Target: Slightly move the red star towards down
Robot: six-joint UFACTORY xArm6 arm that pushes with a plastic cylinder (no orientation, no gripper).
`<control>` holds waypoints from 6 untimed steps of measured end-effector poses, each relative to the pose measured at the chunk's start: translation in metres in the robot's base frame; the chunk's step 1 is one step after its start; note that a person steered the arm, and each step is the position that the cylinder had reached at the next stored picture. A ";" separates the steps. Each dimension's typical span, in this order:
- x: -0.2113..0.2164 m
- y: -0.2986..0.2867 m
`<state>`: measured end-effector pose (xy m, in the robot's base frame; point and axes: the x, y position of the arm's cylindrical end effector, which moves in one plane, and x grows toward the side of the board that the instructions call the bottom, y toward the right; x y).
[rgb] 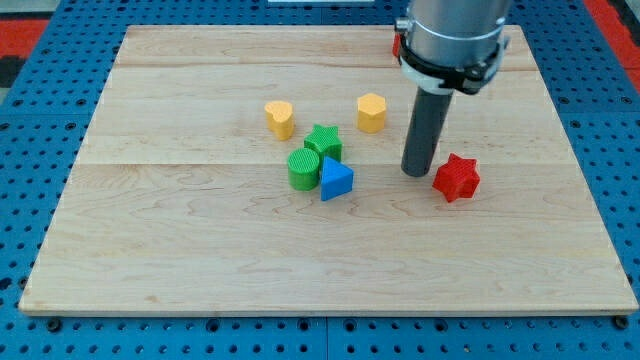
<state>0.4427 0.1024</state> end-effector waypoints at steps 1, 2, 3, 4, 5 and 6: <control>-0.014 0.033; 0.016 0.067; 0.062 0.055; 0.008 0.083; -0.066 0.081; -0.116 0.037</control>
